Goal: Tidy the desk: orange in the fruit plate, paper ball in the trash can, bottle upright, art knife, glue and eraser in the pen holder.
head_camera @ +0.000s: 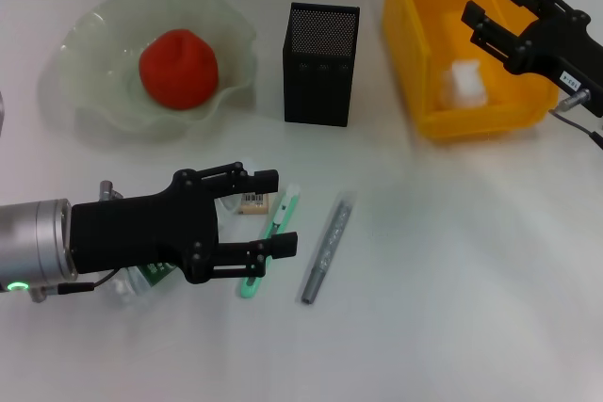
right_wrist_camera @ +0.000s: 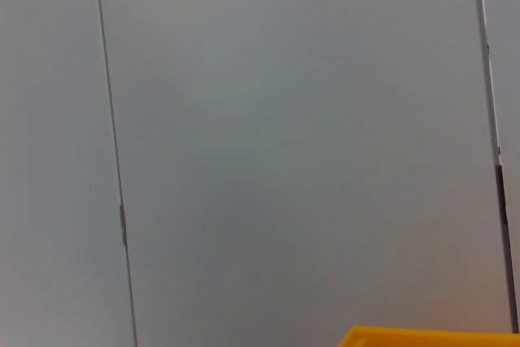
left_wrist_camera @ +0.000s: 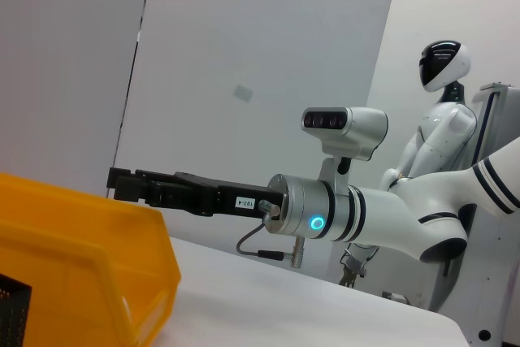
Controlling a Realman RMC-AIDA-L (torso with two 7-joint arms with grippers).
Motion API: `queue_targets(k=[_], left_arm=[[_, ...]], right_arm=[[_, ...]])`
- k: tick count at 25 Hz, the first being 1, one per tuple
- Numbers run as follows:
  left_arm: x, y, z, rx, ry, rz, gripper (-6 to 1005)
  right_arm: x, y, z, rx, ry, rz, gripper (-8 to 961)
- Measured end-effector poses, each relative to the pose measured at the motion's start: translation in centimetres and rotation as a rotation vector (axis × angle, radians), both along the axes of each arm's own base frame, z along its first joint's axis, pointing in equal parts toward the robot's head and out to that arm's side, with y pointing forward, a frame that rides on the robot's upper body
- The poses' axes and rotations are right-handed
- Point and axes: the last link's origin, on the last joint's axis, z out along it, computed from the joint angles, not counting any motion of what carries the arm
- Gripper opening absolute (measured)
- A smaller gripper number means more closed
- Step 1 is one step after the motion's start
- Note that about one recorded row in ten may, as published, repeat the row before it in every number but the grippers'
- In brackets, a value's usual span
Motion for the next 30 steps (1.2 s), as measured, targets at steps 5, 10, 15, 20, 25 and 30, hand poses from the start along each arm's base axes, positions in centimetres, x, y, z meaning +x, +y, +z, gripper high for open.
queue_targets(k=[5, 10, 15, 20, 25, 30], left_arm=[[0.0, 0.0, 0.0, 0.0, 0.0, 0.0, 809], [-0.1, -0.1, 0.0, 0.001, 0.0, 0.001, 809], [0.0, -0.1, -0.1, 0.004, -0.001, -0.004, 809], [0.0, -0.1, -0.1, 0.005, -0.001, -0.004, 809], [0.0, -0.2, -0.1, 0.005, -0.001, -0.003, 808], [-0.1, -0.1, 0.0, 0.006, -0.001, 0.001, 809]], right_arm=[[0.0, 0.0, 0.0, 0.001, 0.005, 0.0, 751], [-0.3, -0.6, 0.8, 0.031, 0.07, 0.031, 751], [-0.9, -2.8, 2.1, -0.019, 0.202, 0.124, 750], [-1.5, -4.9, 2.1, -0.228, 0.206, 0.216, 751], [-1.8, -6.5, 1.3, -0.394, 0.151, 0.282, 792], [-1.6, -7.1, 0.3, -0.512, 0.055, 0.302, 812]])
